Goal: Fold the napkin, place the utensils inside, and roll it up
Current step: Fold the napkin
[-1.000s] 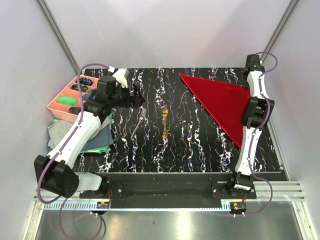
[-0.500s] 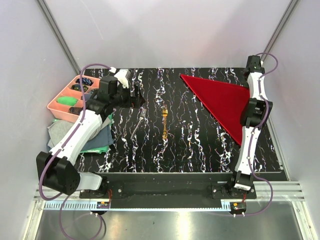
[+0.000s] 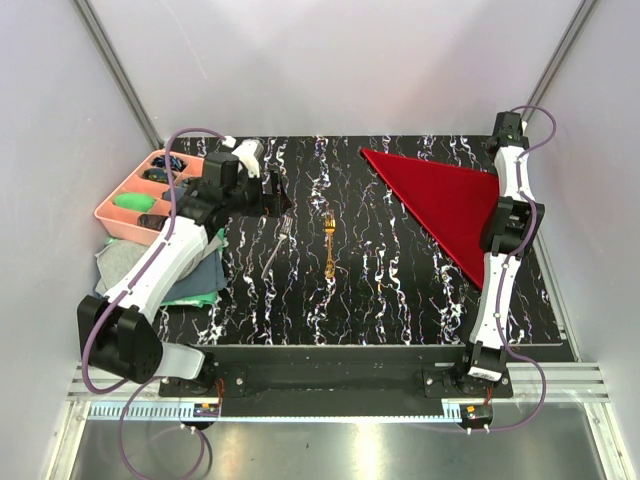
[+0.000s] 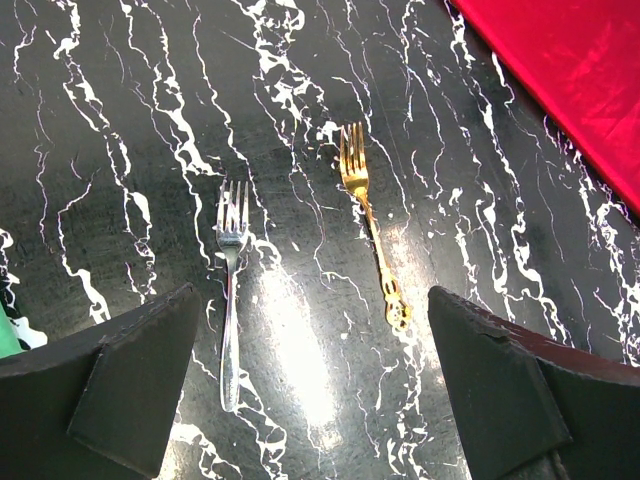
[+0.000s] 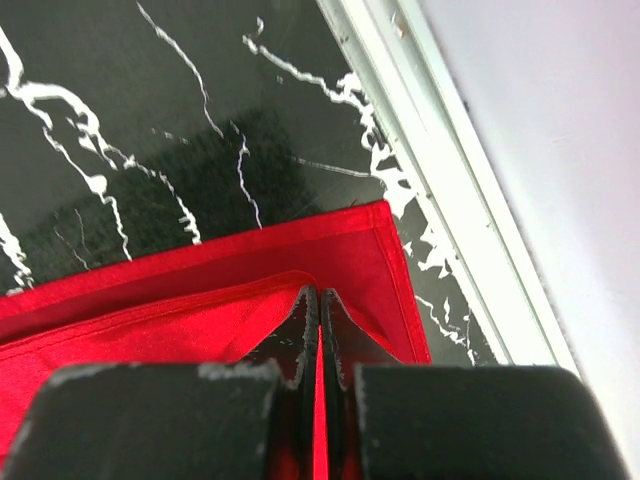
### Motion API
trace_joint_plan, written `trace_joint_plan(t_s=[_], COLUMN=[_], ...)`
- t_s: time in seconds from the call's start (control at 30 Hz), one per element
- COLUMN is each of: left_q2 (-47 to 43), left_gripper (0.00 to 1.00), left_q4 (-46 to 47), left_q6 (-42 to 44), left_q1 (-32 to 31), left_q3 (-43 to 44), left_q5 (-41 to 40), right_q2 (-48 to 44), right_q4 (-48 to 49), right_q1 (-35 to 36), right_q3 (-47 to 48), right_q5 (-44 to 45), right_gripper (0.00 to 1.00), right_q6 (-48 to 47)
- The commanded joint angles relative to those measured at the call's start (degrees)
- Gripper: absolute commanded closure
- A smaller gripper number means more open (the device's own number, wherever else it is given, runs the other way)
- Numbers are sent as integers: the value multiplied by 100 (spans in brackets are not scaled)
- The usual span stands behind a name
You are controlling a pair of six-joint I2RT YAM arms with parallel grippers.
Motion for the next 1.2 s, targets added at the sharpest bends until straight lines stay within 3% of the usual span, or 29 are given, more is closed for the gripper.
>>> trace_joint_plan(t_s=[0.0,0.43,0.5,0.53,0.57,0.67,0.7,0.87,1.17], left_q2=[23,102,93,102,93,67,58,-39,-451], left_gripper=[1,1,1,1,1,1,1,1,1], left_q4=[74,65,74,65,65,65,74,117,179], left_q6=[77,51,51,59,59,42,33,33,138], left_q1=[31,31,31,31,31,22,31,31,31], left_q3=[116,134,125,134,134,134,134,116,2], left_q5=[12,126,144,153,188,258,267,434,206], right_q2=[32,103,16,-20,-64,-344,-554,-1399,-3445], right_q4=[230,283,283,283,283,283,283,300,1275], right_q1=[-43,-61,-61,-52,-52,-17,1,342,1784], right_q3=[297,332,324,315,323,315,219,-545,-4233], right_q5=[239,450,381,232,144,-120,-251,-859,-1676], right_gripper=[100,99,80,52,41,22,19,17,28], right_q6=[-111,-208,-226,-226,-235,-524,-621,-745,-577])
